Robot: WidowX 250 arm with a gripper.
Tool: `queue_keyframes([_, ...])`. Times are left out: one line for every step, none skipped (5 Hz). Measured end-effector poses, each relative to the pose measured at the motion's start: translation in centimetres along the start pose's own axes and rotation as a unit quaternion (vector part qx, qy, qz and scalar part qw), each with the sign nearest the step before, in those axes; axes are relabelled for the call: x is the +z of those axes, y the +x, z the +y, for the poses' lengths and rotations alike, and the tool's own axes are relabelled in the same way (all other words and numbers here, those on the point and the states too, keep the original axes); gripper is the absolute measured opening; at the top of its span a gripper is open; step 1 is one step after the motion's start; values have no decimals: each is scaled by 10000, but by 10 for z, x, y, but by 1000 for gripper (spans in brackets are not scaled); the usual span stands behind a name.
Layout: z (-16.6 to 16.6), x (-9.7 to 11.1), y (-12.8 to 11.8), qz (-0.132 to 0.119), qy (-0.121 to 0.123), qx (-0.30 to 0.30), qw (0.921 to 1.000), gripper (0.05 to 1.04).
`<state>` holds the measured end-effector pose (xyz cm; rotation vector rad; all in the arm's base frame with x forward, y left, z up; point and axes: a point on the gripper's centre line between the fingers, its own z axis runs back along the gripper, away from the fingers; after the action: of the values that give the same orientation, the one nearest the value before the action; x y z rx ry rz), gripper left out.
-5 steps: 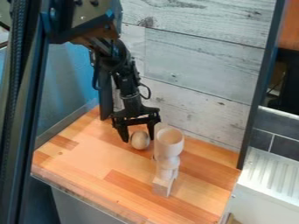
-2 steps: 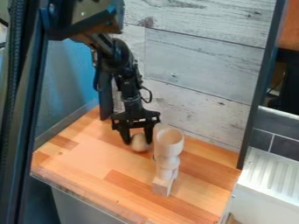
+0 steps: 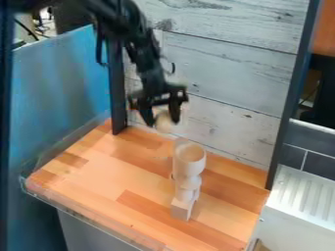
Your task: Put the ball in the cup
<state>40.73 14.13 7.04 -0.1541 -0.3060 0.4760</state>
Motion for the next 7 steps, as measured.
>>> queue_keyframes([-4, 17, -2, -140, 175, -145, 9996, 712])
queue_keyframes([-20, 38, -7, -153, 35, -340, 9993, 712])
queue_keyframes([-33, 58, -20, 118, -193, -537, 9983, 712])
queue_keyframes([-51, 75, -41, 459, -372, -839, 9947, 712])
queue_keyframes([-65, 72, -60, 852, -344, -1198, 9885, 713])
queue_keyframes([-69, 59, -76, 1047, -183, -1371, 9848, 712])
queue_keyframes([-69, 48, -85, 1067, 3, -1542, 9823, 712])
